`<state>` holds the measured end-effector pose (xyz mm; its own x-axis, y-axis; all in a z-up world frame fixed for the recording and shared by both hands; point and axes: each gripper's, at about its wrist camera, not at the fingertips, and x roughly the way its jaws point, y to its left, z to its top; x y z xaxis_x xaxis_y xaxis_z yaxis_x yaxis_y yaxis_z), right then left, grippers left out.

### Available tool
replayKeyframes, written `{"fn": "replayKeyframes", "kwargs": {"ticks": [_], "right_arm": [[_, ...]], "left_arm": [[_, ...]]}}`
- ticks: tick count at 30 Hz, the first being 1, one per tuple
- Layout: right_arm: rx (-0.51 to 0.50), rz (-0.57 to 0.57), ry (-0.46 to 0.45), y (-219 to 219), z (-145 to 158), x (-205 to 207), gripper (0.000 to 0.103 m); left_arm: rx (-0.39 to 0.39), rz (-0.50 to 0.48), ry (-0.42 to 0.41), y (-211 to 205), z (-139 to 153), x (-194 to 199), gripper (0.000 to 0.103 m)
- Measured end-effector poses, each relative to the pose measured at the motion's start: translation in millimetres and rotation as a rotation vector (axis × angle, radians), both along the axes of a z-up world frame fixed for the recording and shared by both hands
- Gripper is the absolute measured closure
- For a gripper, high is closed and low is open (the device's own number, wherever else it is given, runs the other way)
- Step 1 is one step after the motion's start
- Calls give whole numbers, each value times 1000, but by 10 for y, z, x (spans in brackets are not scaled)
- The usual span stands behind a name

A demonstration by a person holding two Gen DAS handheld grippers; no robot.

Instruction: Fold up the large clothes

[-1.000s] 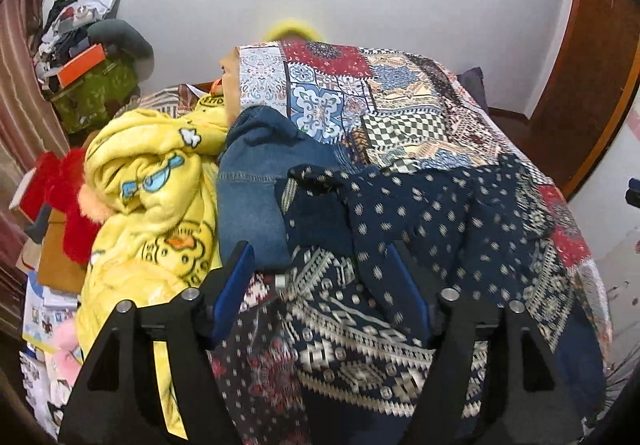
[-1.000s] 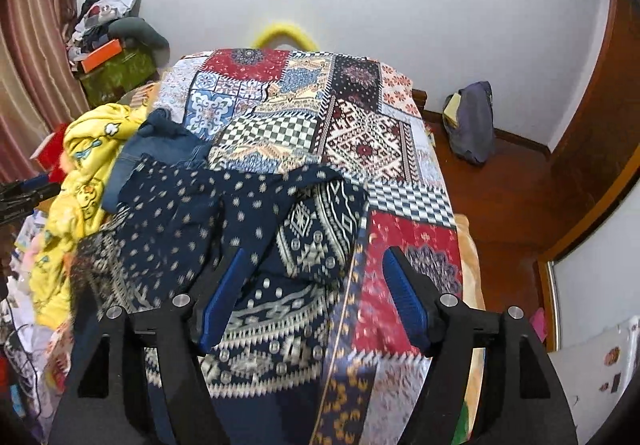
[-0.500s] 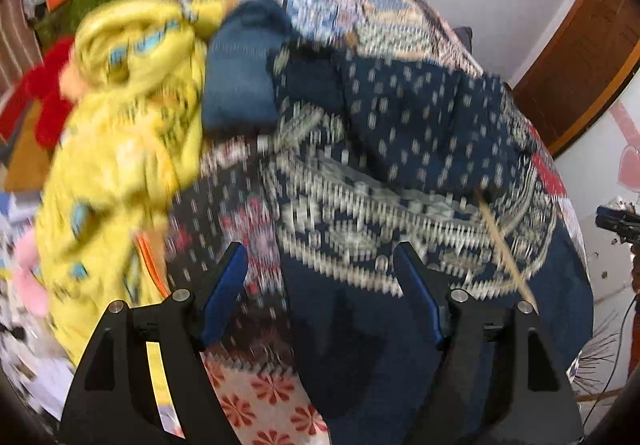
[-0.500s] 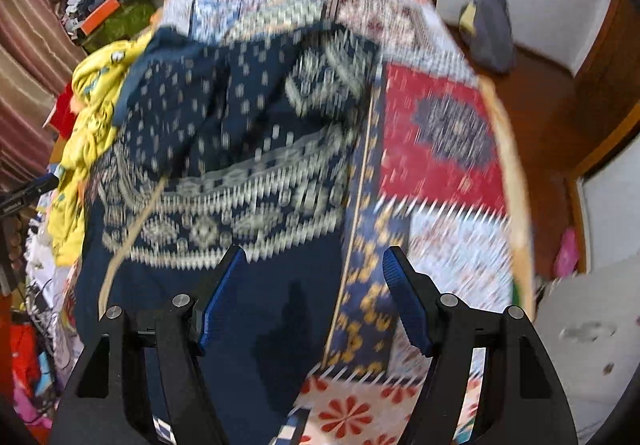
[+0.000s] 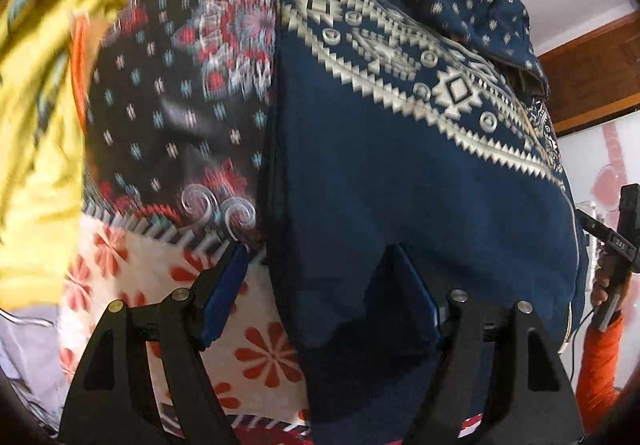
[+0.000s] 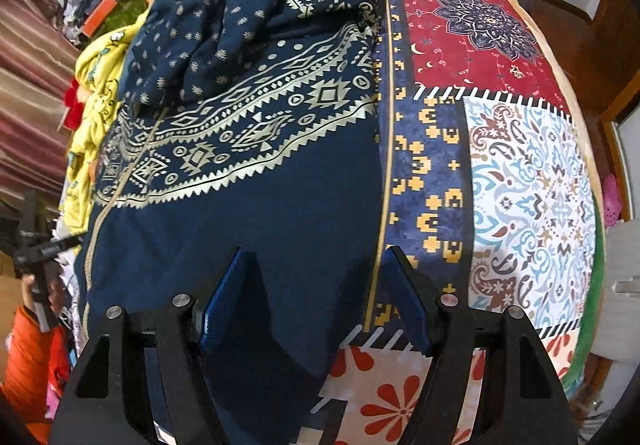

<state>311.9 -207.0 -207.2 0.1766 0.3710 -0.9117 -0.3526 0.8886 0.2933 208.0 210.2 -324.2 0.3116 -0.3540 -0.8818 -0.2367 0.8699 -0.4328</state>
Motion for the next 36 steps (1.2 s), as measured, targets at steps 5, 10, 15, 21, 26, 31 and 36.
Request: {"fn": "replayKeyframes", "kwargs": {"ticks": [5, 10, 15, 21, 26, 31, 36], "right_arm": [[34, 20, -31, 50, 8, -59, 55], [81, 32, -38, 148, 25, -59, 93], [98, 46, -83, 276, 131, -33, 95], [133, 50, -180, 406, 429, 75, 96], [134, 49, -284, 487, 741, 292, 96], [157, 24, -361, 608, 1019, 716, 96], [134, 6, -404, 814, 1039, 1112, 96]], "left_arm": [[-82, 24, -26, -38, -13, -87, 32], [-139, -15, -74, -154, 87, -121, 79], [-34, -72, -150, -346, 384, -41, 93], [-7, -69, -291, -285, 900, 239, 95], [-5, -43, -423, -111, 1347, 479, 96], [27, 14, -546, 46, 1766, 882, 96], [58, 86, -571, 252, 1806, 1429, 96]]}}
